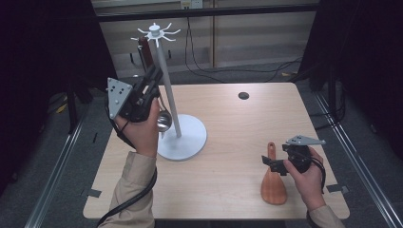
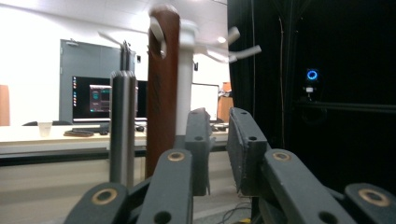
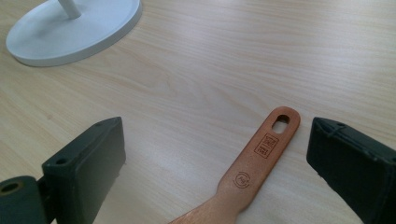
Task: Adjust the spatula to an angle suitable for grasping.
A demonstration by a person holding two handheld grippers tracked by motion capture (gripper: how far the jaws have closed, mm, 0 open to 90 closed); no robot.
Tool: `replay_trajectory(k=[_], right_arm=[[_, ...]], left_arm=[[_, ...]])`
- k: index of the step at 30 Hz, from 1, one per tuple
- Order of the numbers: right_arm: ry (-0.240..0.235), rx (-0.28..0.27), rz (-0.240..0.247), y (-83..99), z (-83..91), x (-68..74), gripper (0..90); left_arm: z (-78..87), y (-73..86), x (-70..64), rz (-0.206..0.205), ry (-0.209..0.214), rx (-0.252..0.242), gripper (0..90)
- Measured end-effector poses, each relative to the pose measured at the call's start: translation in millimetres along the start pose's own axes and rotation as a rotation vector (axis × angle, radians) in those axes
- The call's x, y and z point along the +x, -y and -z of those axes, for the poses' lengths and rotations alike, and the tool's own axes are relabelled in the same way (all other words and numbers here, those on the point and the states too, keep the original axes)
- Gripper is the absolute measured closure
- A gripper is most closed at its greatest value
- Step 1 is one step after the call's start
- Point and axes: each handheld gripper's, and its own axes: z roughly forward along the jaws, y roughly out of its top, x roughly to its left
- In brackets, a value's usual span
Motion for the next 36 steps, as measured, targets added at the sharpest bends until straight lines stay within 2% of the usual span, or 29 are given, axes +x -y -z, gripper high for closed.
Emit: replay_trajectory(k=[4, 5, 6, 10, 11, 17, 21, 22, 25, 36], right_arm=[[-0.005, -0.002, 0.004, -0.6, -1.1, 0.6, 4.1], [-0.004, -0.002, 0.005, -0.7, -1.2, 0.5, 4.1], [-0.003, -0.001, 0.005, -0.7, -1.4, 0.5, 4.1], [-0.002, 0.004, 0.007, -0.2, -2.4, 0.4, 4.1], [-0.003, 0.004, 0.007, -0.2, -2.5, 0.4, 4.1], [0.001, 0.004, 0.006, -0.2, -2.3, -0.2, 4.1], [0.001, 0.009, 0.003, 0.0, -3.1, 0.0, 4.1], [0.001, 0.009, 0.004, -0.1, -3.3, -0.1, 4.1], [0.000, 0.007, 0.005, -0.7, -4.4, -0.2, 4.1], [0.000, 0.006, 0.007, -3.0, -6.6, 0.9, 4.1]], left_arm=[[3.4, 10.2, -3.6, -0.024, 0.005, 0.031, 72.4], [3.3, 12.2, -4.5, -0.012, 0.012, 0.030, 72.2], [4.0, 14.3, -4.6, -0.024, 0.012, 0.040, 71.2], [5.4, 23.5, -7.7, -0.009, 0.018, 0.051, 66.2], [6.5, 25.4, -7.4, -0.030, 0.022, 0.072, 65.5], [9.0, 38.8, -11.5, -0.020, 0.035, 0.089, 61.0], [11.7, 46.6, -12.0, -0.040, 0.039, 0.114, 57.1], [11.6, 49.7, -13.2, -0.020, 0.042, 0.116, 56.3], [13.8, 56.6, -14.4, -0.038, 0.047, 0.138, 55.1], [18.3, 77.2, -17.1, -0.041, 0.061, 0.184, 41.9]])
